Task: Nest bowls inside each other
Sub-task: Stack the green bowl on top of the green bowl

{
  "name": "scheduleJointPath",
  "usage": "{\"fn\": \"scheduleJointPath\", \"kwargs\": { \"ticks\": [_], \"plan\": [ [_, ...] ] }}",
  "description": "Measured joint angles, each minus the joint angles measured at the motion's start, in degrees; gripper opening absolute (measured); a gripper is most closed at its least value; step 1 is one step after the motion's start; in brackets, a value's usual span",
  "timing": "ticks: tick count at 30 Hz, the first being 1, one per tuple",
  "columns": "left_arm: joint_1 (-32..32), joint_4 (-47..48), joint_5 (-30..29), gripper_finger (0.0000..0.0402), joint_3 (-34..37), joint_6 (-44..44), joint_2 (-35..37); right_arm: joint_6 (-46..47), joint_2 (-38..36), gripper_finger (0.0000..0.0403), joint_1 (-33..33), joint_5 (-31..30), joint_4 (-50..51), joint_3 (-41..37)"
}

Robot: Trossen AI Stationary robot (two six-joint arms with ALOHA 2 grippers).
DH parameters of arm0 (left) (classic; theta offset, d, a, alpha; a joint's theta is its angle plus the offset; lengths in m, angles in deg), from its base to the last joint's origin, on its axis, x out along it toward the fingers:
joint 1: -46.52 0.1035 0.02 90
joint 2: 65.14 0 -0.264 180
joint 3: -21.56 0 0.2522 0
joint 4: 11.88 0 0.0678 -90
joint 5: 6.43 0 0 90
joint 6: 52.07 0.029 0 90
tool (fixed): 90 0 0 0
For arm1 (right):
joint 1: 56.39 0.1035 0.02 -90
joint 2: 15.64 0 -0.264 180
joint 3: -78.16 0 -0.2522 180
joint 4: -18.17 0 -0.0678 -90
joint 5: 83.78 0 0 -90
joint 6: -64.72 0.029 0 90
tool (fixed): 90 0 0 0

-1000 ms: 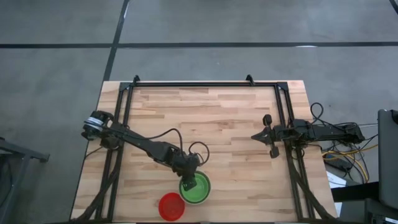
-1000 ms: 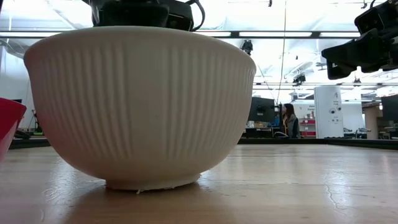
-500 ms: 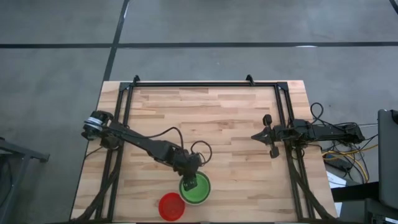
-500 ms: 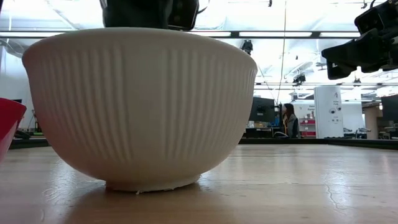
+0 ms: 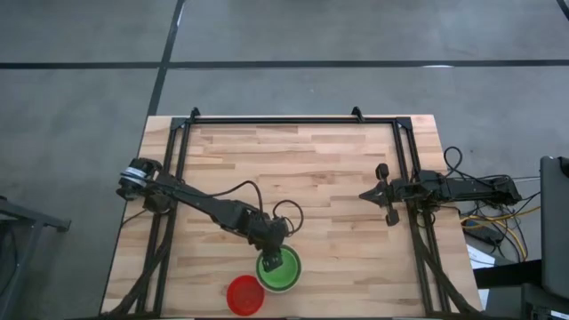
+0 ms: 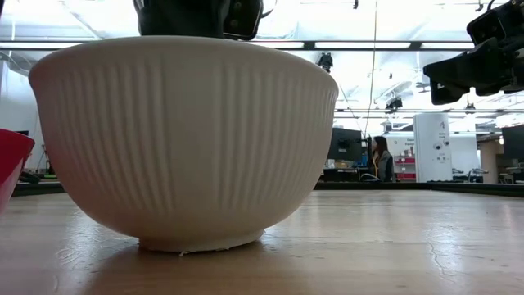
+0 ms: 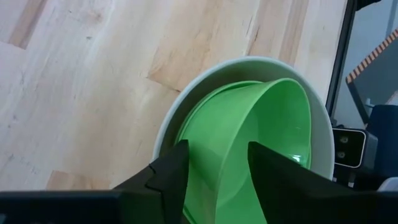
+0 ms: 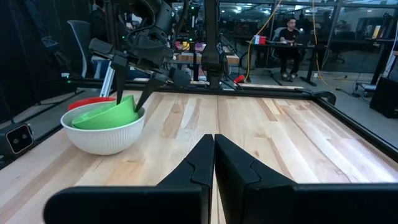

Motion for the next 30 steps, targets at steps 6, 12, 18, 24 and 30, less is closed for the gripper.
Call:
{"fn": "scheduleJointPath", "kwargs": {
  "ticks": [6,12,18,24,30],
  "plan": [
    [0.1,0.0,0.0,0.0193,0.0,0.0,0.0,0.0,0.0,0.0009,0.0,0.0,0.0,0.0],
    [0.4,0.4,0.0,0.0204,0.0,0.4,0.0,0.0,0.0,0.0009,0.0,0.0,0.0,0.0],
    [1.6,0.9,0.0,0.0204,0.1,2.0,0.3,0.0,0.0,0.0009,0.0,0.0,0.0,0.0],
    [3.1,1.7,-0.1,0.0204,0.1,4.2,1.9,0.0,0.0,0.0009,0.0,0.0,0.0,0.0],
    [3.1,2.0,-0.7,0.0204,0.8,4.5,2.0,0.0,0.0,0.0009,0.0,0.0,0.0,0.0]
  ]
}}
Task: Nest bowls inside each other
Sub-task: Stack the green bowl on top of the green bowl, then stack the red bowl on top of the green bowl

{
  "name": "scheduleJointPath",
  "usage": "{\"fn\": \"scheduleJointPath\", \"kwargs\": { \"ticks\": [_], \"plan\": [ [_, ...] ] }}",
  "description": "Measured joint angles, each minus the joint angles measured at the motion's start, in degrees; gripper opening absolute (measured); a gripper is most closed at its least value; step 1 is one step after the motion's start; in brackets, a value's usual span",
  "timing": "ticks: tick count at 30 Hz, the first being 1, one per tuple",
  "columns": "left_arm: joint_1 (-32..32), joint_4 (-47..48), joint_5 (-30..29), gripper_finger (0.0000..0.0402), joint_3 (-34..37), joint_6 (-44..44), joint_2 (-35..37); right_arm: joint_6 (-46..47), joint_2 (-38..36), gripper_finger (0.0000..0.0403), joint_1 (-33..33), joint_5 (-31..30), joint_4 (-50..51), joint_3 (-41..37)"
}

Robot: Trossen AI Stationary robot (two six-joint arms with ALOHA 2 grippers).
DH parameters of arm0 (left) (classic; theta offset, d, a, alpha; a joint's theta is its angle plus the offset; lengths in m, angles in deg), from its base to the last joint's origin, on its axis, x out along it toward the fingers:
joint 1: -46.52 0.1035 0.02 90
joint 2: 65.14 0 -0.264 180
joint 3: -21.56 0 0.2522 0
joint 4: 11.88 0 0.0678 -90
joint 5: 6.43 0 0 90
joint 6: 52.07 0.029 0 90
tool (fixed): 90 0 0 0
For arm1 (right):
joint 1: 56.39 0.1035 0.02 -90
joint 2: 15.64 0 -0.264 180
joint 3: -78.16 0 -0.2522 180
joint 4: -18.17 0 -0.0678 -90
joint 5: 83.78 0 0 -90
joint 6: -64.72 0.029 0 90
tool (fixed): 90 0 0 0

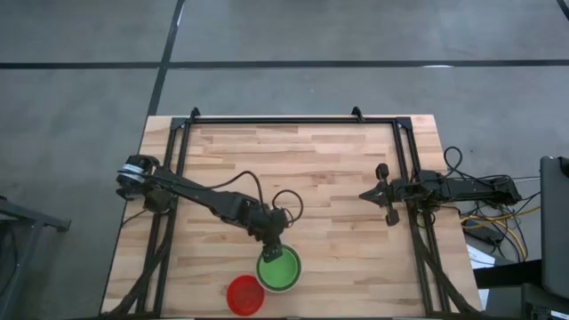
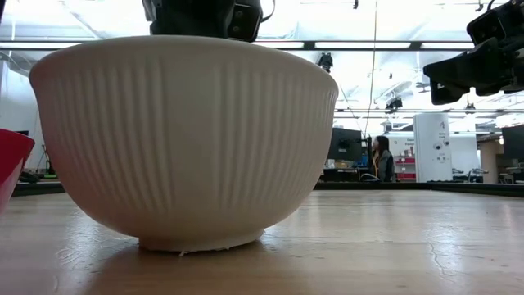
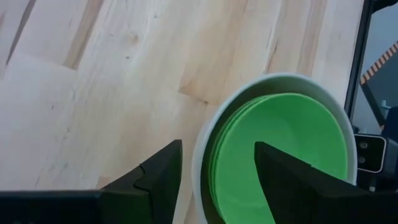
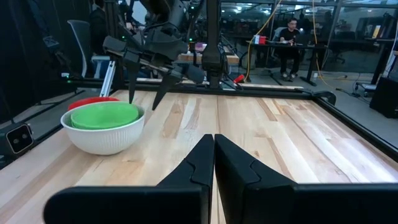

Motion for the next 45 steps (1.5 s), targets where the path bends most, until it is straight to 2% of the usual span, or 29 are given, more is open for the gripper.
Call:
{"fn": "scheduleJointPath", "kwargs": {
  "ticks": [13,22,34,45],
  "plan": [
    [0.0,0.5,-0.1,0.0204,0.4,0.0,1.1,0.0,0.0,0.0009,0.0,0.0,0.0,0.0],
    [-1.7,5.7,-1.3,0.0204,0.6,-2.9,4.5,0.0,0.0,0.0009,0.0,0.0,0.0,0.0],
    [-6.6,13.5,-4.6,0.0204,0.8,-9.7,8.0,0.0,0.0,0.0009,0.0,0.0,0.0,0.0],
    [-12.7,15.7,-9.0,0.0202,0.8,-13.3,9.4,0.0,0.0,0.0009,0.0,0.0,0.0,0.0]
  ]
}}
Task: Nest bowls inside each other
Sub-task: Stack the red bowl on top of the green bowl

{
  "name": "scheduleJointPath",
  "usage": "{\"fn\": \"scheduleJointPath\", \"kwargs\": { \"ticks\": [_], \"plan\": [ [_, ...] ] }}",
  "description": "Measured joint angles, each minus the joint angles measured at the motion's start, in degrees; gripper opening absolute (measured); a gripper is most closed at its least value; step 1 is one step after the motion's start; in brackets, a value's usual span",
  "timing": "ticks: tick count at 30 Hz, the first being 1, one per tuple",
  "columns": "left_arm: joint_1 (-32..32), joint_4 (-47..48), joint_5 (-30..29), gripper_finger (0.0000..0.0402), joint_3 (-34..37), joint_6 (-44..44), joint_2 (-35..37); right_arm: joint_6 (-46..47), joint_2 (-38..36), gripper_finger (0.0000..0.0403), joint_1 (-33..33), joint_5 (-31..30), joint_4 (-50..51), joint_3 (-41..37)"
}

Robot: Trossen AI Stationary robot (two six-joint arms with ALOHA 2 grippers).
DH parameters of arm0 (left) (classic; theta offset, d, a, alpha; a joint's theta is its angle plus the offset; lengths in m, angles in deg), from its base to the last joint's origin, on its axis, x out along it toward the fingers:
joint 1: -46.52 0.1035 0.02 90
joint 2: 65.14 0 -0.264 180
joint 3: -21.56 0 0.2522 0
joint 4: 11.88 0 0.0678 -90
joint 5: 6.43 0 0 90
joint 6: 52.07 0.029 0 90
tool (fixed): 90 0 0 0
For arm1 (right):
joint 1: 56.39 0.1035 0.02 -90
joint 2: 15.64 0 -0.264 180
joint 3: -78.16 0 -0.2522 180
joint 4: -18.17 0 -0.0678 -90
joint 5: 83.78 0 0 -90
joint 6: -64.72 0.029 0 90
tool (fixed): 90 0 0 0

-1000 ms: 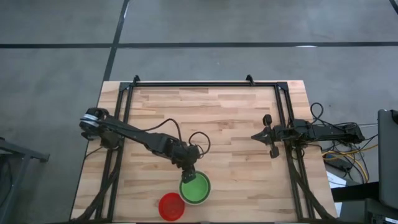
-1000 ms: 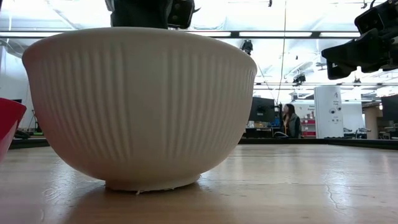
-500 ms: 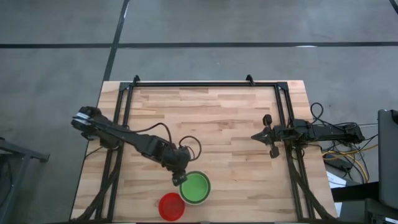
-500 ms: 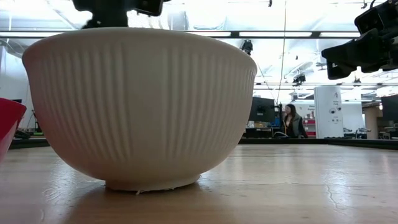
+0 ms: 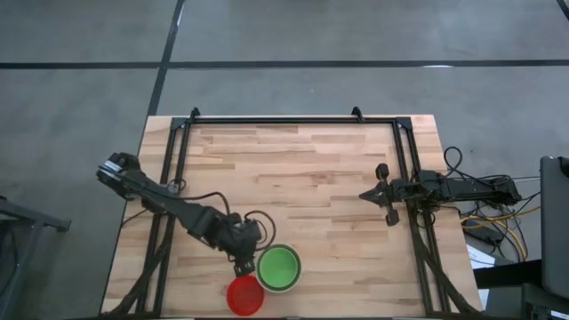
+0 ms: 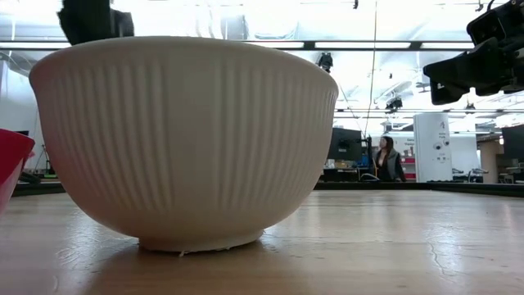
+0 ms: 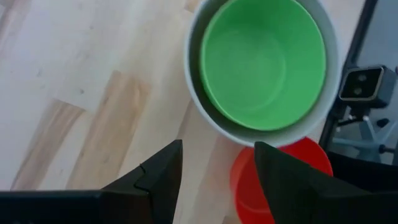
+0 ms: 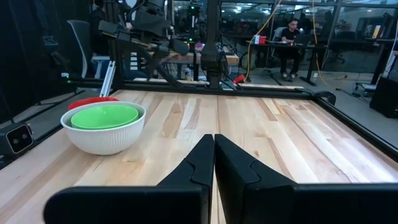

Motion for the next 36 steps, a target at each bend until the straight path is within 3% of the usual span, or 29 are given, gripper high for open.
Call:
{"fn": "scheduleJointPath", "kwargs": {
  "ticks": [8,28,36],
  "plan": [
    [-3.5,0.1,-2.9,0.0202,0.0,-2.9,1.2,0.0,0.0,0.0009,0.0,0.0,0.0,0.0],
    [-10.3,0.5,-2.8,0.0202,1.9,-6.5,1.3,0.0,0.0,0.0009,0.0,0.0,0.0,0.0],
    [-12.5,-5.1,-2.2,0.0202,6.0,-7.4,1.3,0.0,0.0,0.0009,0.0,0.0,0.0,0.0]
  ]
}}
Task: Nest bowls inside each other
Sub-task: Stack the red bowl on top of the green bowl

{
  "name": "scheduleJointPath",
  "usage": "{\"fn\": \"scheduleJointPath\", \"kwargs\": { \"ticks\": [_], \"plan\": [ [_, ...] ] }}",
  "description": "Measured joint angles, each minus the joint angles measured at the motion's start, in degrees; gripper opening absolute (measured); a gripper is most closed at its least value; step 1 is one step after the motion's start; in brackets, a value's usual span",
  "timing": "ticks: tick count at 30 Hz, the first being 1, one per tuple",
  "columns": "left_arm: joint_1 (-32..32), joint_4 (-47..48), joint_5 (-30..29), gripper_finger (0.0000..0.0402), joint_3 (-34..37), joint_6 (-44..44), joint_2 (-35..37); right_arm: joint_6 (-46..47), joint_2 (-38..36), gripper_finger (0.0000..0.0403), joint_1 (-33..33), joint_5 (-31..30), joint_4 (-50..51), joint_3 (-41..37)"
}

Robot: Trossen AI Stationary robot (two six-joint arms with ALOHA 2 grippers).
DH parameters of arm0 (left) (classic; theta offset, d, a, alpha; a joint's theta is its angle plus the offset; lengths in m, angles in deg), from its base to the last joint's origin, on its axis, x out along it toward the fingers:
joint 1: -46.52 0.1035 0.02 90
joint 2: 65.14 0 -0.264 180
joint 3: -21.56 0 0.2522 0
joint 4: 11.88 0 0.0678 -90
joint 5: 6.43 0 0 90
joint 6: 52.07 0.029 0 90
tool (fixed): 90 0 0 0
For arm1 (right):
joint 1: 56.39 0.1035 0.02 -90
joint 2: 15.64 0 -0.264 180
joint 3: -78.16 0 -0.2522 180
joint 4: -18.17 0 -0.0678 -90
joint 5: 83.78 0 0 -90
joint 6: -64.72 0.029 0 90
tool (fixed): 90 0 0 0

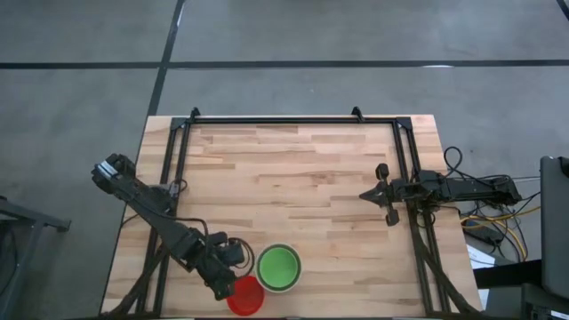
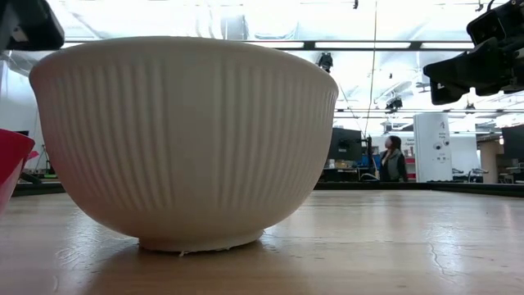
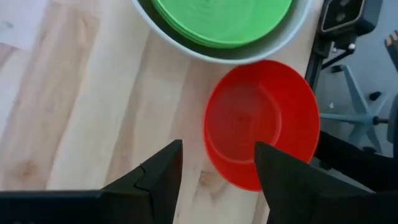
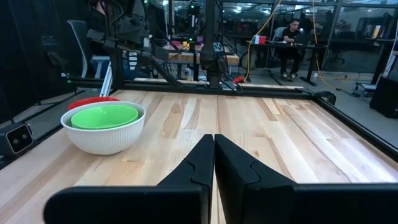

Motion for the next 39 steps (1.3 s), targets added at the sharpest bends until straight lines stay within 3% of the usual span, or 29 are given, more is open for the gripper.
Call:
{"fn": "scheduleJointPath", "kwargs": {
  "ticks": [9,28,39],
  "plan": [
    [-1.4,-4.4,0.3,0.0202,3.3,-0.4,0.0,0.0,0.0,0.0009,0.0,0.0,0.0,0.0],
    [-1.5,-16.5,3.6,0.0202,12.5,-12.1,0.0,0.0,0.0,0.0009,0.0,0.0,0.0,0.0],
    [-1.5,-20.0,4.4,0.0202,13.7,-13.4,-0.5,0.0,0.0,0.0009,0.0,0.0,0.0,0.0]
  ]
}}
